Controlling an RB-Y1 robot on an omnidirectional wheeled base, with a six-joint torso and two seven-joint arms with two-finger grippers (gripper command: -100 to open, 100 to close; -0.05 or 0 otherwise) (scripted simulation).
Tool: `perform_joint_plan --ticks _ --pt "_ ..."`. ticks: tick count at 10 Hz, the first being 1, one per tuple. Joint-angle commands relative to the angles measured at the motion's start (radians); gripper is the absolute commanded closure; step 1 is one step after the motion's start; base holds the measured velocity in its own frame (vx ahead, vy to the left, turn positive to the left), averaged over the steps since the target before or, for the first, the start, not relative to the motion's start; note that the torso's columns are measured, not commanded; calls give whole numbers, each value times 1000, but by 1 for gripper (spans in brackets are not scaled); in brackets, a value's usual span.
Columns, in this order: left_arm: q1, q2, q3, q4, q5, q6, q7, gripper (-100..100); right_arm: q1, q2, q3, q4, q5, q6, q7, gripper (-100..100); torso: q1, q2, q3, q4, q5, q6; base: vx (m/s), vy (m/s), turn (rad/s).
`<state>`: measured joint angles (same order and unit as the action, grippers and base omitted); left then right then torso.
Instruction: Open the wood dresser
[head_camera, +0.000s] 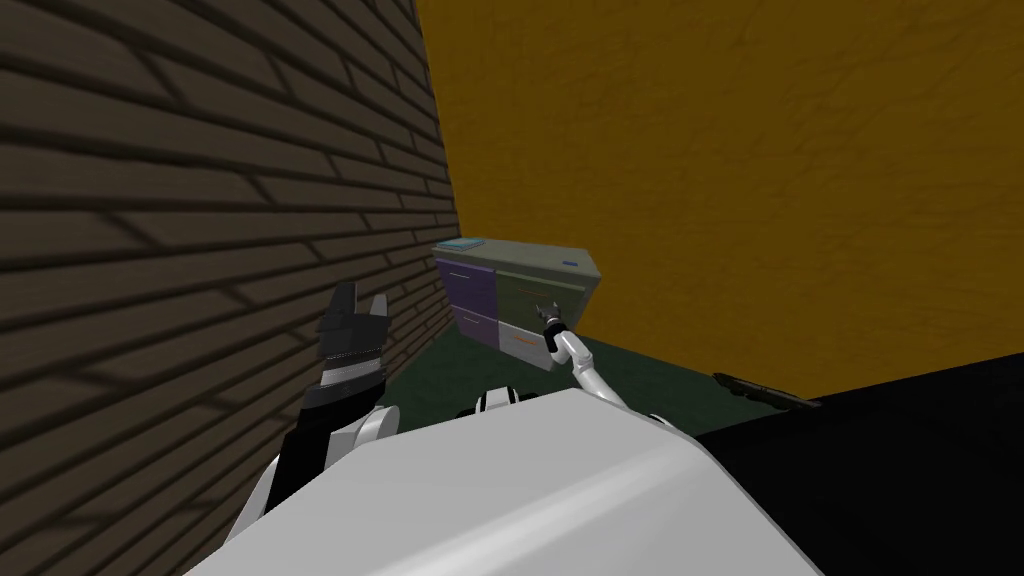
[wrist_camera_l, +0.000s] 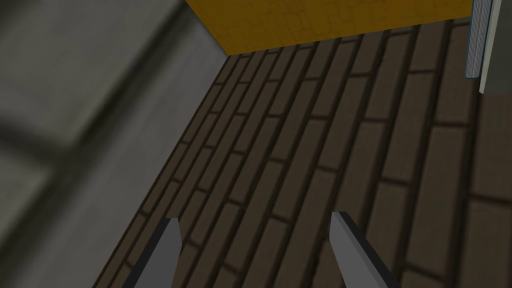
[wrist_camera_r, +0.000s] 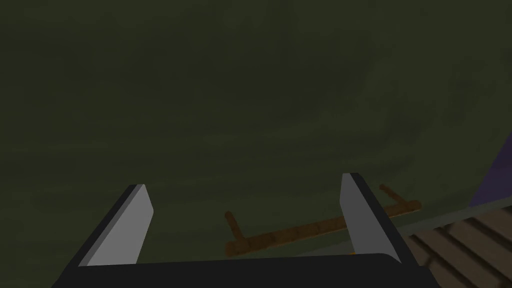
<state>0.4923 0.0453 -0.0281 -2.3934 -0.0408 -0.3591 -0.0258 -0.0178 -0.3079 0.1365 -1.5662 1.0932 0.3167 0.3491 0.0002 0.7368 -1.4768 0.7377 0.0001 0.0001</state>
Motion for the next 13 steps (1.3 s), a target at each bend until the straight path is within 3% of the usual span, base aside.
perform_joint_plan --ticks 1,4,9,13 --pt "0 0 0 0 0 0 0 0 -34 -8 2 57 75 41 13 -100 -1 1 1 0 0 0 -2 90 -47" --pt "0 0 0 0 0 0 0 0 -74 -29 8 122 164 93 33 -100 0 2 1 1 0 0 -10 120 -52" --pt "0 0 0 0 0 0 0 0 -111 -49 14 181 253 139 50 -100 1 1 1 0 0 0 1 70 -28" --pt "0 0 0 0 0 0 0 0 -167 -85 22 272 375 210 77 -100 1 1 1 0 0 0 -5 89 -49"
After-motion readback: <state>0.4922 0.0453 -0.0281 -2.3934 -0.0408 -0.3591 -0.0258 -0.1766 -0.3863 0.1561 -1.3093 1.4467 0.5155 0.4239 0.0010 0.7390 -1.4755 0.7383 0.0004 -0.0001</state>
